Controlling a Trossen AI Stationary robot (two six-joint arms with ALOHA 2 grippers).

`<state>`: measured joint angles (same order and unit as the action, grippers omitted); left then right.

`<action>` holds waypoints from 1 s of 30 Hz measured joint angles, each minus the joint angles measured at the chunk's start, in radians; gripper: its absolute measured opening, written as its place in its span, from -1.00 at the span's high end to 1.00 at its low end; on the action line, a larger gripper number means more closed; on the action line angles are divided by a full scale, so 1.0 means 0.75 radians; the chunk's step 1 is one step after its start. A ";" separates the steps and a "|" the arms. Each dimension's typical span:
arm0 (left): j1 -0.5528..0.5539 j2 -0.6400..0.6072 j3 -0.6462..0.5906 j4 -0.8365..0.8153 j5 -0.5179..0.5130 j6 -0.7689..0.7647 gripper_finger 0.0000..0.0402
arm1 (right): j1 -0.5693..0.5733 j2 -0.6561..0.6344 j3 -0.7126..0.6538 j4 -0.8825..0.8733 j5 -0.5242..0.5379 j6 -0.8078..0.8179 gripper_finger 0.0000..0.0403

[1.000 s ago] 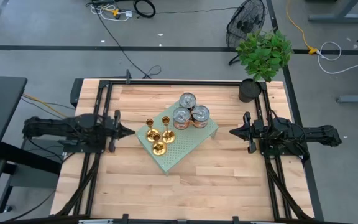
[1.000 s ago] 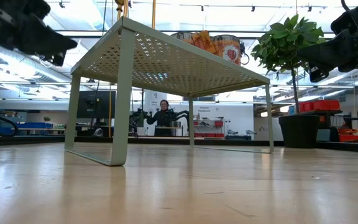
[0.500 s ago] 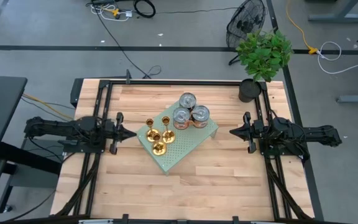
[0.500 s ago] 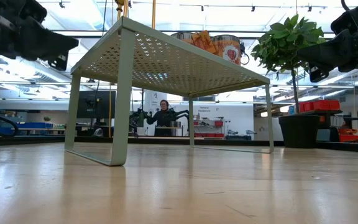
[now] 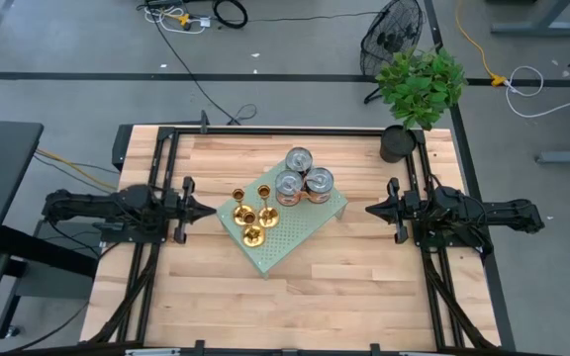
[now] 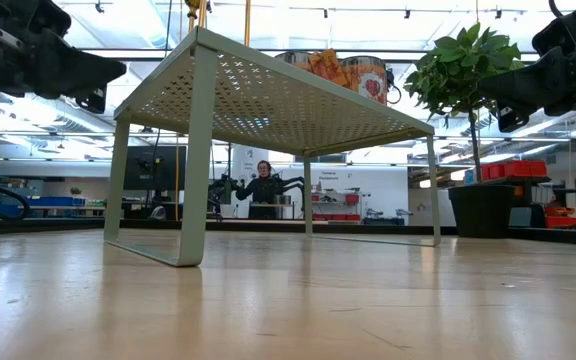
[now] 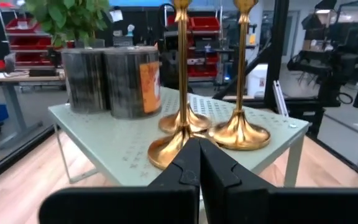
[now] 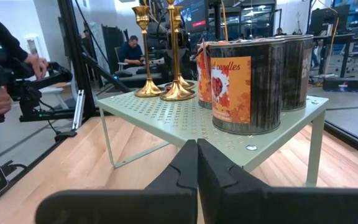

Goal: Pick & Place candle stick holders
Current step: Return to Home Position

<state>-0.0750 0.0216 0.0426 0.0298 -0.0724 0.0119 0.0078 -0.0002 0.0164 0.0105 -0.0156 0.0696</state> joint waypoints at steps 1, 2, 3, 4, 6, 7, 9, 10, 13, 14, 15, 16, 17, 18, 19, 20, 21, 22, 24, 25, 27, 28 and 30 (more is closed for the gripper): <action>0.000 -0.003 -0.021 0.026 0.005 -0.006 1.00 | 0.001 0.000 0.000 0.000 0.000 0.000 0.99; 0.000 -0.015 -0.040 0.027 0.013 -0.022 1.00 | 0.000 0.000 0.000 0.000 0.000 0.000 0.99; 0.000 -0.021 -0.044 0.027 0.023 -0.036 1.00 | 0.001 0.000 0.000 0.000 0.000 -0.001 0.99; 0.000 -0.026 -0.044 0.013 0.023 -0.041 1.00 | 0.000 0.000 0.000 0.000 0.000 -0.001 0.99; 0.000 -0.022 -0.044 0.012 0.024 -0.032 1.00 | 0.000 0.000 0.000 0.000 0.000 0.000 0.99; 0.000 -0.023 -0.044 0.012 0.026 -0.018 1.00 | 0.000 0.000 0.000 0.000 0.000 0.000 0.99; 0.002 -0.024 -0.044 0.007 0.023 0.018 1.00 | 0.001 0.000 0.000 0.000 0.000 0.000 0.99; 0.006 -0.023 -0.043 -0.001 0.024 0.030 1.00 | 0.001 0.000 0.000 0.000 0.000 -0.001 0.99; 0.024 -0.024 -0.043 -0.005 0.034 0.035 1.00 | 0.000 0.000 0.000 0.000 0.000 -0.001 0.99; 0.030 -0.024 -0.043 -0.006 0.035 0.035 0.99 | 0.000 0.000 0.000 0.000 0.000 0.000 0.99; 0.035 -0.024 -0.043 -0.007 0.035 0.035 0.99 | 0.000 0.000 0.000 0.000 0.000 0.000 0.99; 0.039 -0.024 -0.043 -0.008 0.035 0.035 0.99 | 0.000 0.000 0.000 0.000 0.000 0.000 0.99; 0.043 -0.024 -0.043 -0.010 0.035 0.035 0.99 | 0.001 0.000 0.000 0.000 0.000 0.000 0.99; 0.045 -0.024 -0.043 -0.012 0.036 0.035 0.99 | 0.001 0.000 0.000 0.000 0.000 0.000 0.99; 0.046 -0.024 -0.044 -0.013 0.036 0.035 0.99 | 0.000 0.000 0.000 0.000 0.000 0.000 0.99; 0.046 -0.024 -0.044 -0.014 0.036 0.035 0.99 | 0.000 0.000 0.000 0.000 0.000 -0.001 0.99; 0.046 -0.024 -0.044 -0.015 0.036 0.036 0.99 | 0.000 0.000 0.000 0.000 0.000 0.000 0.99; 0.046 -0.023 -0.044 -0.017 0.036 0.035 0.99 | 0.000 0.000 0.000 0.000 0.000 0.000 0.99; 0.046 -0.023 -0.044 -0.020 0.044 0.035 0.99 | 0.000 0.000 0.000 0.000 0.000 0.000 0.99; 0.046 -0.023 -0.044 -0.022 0.053 0.035 0.99 | 0.000 0.000 0.000 0.000 0.000 0.000 0.99; 0.046 -0.023 -0.044 -0.024 0.063 0.034 0.99 | 0.000 0.000 0.000 0.000 0.000 0.000 0.99; 0.046 -0.023 -0.045 -0.024 0.063 0.032 0.99 | 0.000 0.000 0.000 0.000 0.000 0.000 0.99; 0.046 -0.023 -0.045 -0.024 0.062 0.028 0.99 | 0.000 0.000 0.000 0.000 0.000 0.000 0.99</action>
<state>-0.0402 0.0040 0.0090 0.0116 -0.0261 0.0330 0.0079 -0.0002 0.0166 0.0105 -0.0158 0.0693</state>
